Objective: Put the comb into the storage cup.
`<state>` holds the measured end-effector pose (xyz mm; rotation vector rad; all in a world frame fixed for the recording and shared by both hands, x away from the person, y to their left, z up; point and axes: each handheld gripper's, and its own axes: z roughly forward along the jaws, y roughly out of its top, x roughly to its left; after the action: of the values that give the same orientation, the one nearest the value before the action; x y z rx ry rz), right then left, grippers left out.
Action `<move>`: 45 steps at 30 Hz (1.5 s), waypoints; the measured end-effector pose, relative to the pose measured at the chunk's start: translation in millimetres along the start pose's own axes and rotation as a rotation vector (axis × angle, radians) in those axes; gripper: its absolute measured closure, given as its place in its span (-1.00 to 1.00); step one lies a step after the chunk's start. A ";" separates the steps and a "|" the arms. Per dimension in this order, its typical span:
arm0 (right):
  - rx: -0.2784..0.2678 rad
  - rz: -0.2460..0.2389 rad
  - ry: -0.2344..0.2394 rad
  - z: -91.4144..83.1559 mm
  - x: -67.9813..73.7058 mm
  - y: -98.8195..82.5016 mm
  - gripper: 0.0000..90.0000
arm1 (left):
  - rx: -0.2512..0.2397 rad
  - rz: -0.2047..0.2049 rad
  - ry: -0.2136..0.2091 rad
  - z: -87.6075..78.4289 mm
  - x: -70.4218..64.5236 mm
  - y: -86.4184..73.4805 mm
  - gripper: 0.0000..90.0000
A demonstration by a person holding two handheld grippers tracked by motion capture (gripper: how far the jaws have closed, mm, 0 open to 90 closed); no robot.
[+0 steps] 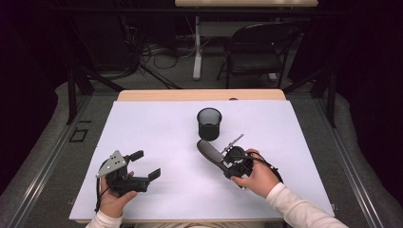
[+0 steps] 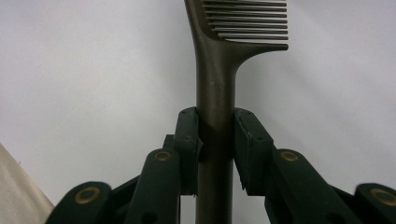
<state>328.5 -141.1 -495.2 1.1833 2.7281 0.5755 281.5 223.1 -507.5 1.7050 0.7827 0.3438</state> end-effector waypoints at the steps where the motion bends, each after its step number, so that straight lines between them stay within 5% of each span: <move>1: -0.007 -0.002 0.001 -1.1 -0.1 -0.1 0.61 | 0.000 0.000 0.000 0.0 0.1 0.0 -0.95; 19: -0.200 0.031 0.023 -11.2 1.2 0.9 0.61 | 0.003 -0.001 -0.001 0.5 0.4 -0.4 -0.95; 45: -0.429 0.004 0.003 -17.9 12.0 7.7 0.61 | 0.003 -0.001 -0.004 0.9 0.6 -0.9 -0.95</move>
<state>321.0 -132.9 -475.1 1.0735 2.4248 1.0922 282.2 223.0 -508.7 1.7076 0.7814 0.3382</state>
